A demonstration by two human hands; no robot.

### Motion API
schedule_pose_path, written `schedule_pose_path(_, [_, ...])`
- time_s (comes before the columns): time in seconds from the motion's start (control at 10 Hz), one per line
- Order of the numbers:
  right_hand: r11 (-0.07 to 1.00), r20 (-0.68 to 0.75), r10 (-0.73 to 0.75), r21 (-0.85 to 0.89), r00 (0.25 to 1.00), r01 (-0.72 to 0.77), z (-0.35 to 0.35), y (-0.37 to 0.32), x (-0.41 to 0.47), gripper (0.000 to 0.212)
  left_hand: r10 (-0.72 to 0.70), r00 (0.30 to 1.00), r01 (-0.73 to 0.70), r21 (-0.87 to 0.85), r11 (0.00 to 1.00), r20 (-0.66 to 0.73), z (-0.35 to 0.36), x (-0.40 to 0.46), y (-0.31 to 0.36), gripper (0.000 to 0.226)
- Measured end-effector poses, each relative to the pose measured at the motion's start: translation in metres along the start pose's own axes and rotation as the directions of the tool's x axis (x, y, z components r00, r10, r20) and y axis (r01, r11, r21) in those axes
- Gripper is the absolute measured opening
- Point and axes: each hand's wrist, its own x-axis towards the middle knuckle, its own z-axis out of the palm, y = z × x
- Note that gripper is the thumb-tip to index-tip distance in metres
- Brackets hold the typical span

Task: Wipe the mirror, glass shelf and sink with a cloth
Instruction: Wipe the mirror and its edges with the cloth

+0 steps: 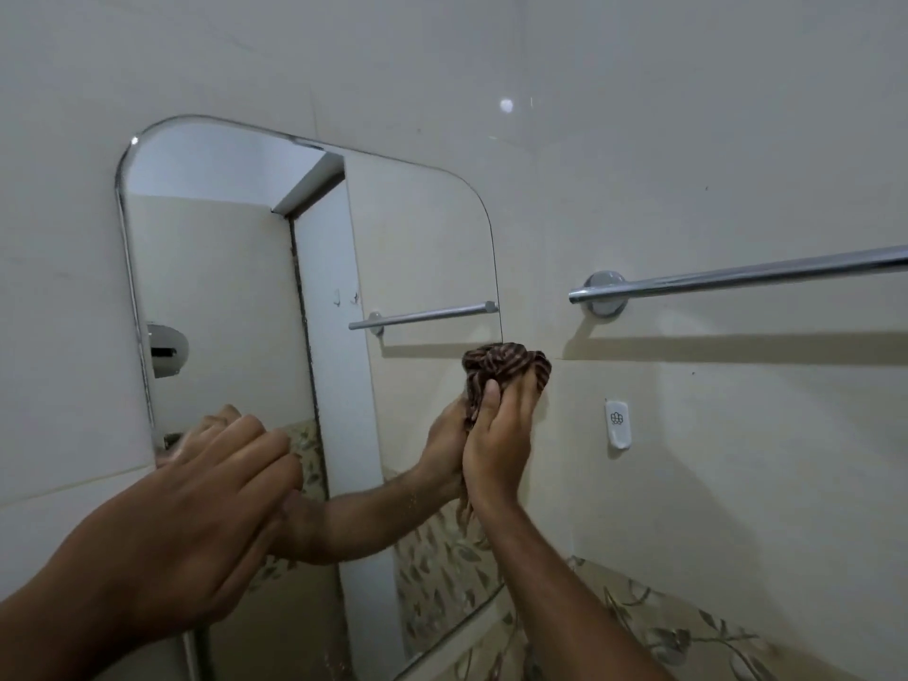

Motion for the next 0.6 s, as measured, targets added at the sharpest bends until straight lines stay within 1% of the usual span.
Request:
schedule_pose_path(0.1, [0.968,0.135,-0.244,0.091,0.96,0.233,0.011,-0.039,-0.035,0.055,-0.063,0.99,0.072,0.072,0.995,-0.123,-0.009,0.005,0.009,0.042])
schedule_pose_path(0.2, [0.88,0.341,-0.47,0.112,0.814,0.461,0.017,-0.079,-0.076,0.056,-0.164,0.97,0.16,-0.036,0.986,-0.182,-0.022,0.004,0.013,0.054])
schedule_pose_path(0.3, [0.613,0.345,-0.774,0.198,0.531,0.765,0.015,-0.095,-0.105,0.062,-0.263,0.934,0.223,-0.184,0.957,-0.241,-0.021,0.006,0.008,0.065])
schedule_pose_path(0.4, [0.446,0.281,-0.883,0.249,0.377,0.859,0.019,-0.096,-0.094,0.057,-0.308,0.889,0.23,-0.25,0.941,-0.338,-0.027,0.013,0.013,0.051])
schedule_pose_path(0.5, [0.605,0.188,-0.794,0.144,0.578,0.783,0.025,-0.09,-0.039,0.052,-0.273,0.861,0.178,-0.249,0.952,-0.429,-0.028,0.016,0.014,0.037])
schedule_pose_path(0.6, [0.869,0.105,-0.494,0.096,0.863,0.486,0.028,-0.083,0.024,0.054,-0.232,0.85,0.133,-0.234,0.963,-0.472,-0.029,0.02,0.014,0.031])
